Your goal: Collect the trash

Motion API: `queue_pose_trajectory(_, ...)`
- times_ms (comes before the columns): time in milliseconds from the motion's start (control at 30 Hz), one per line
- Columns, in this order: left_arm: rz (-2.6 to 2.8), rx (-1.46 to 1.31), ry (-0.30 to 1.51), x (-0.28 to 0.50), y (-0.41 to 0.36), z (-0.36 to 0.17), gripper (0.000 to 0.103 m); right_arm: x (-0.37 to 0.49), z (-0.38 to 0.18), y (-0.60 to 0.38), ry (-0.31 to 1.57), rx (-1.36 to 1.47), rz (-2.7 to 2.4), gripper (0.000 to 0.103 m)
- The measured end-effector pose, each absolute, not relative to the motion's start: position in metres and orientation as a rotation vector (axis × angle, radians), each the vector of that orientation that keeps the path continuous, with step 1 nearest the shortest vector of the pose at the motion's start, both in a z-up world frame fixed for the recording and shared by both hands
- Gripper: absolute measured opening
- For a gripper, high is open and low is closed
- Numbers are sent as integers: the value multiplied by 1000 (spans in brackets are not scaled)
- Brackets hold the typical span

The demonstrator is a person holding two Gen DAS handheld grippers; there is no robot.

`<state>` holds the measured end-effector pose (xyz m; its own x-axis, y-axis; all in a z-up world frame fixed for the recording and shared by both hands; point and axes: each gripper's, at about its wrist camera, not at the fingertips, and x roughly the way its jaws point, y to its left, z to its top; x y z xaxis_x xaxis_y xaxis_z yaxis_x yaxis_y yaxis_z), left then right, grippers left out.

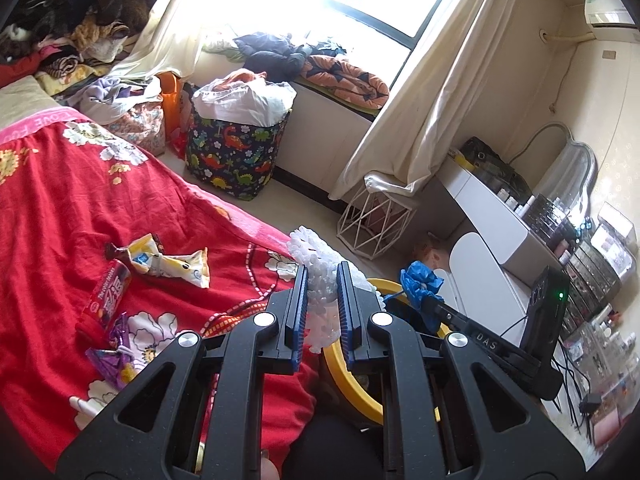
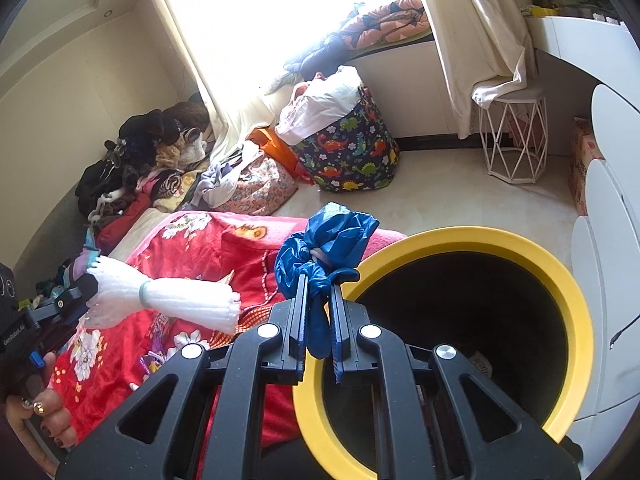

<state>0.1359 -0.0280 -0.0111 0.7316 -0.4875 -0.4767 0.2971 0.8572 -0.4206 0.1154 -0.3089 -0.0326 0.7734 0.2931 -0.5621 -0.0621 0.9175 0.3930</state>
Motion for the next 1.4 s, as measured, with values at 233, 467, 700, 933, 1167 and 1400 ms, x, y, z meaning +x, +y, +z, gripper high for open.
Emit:
queue_pose_trajectory(233,-464,-306,621,133,-44,-13,9,111,-28,-324,641,354,155,10)
queue_pose_trajectory(467,-488,-281,633,130,-60,-14,10,109,-31,-338,636,358,118,10)
queue_pose_trajectory(700,-506,-257,646,128,-77,-17,10,108,-34,-350,634,366,88,10)
queue_pose_trajectory(933,-521,-228,656,126,-95,-20,10,107,-38,-362,637,386,68,10)
queue_pose_trajectory(1167,-532,-203,670,124,-110,-25,10,108,-45,-376,651,407,56,10)
queue_pose_trajectory(1400,-542,-178,687,125,-124,-31,10,108,-52,-384,666,426,39,10)
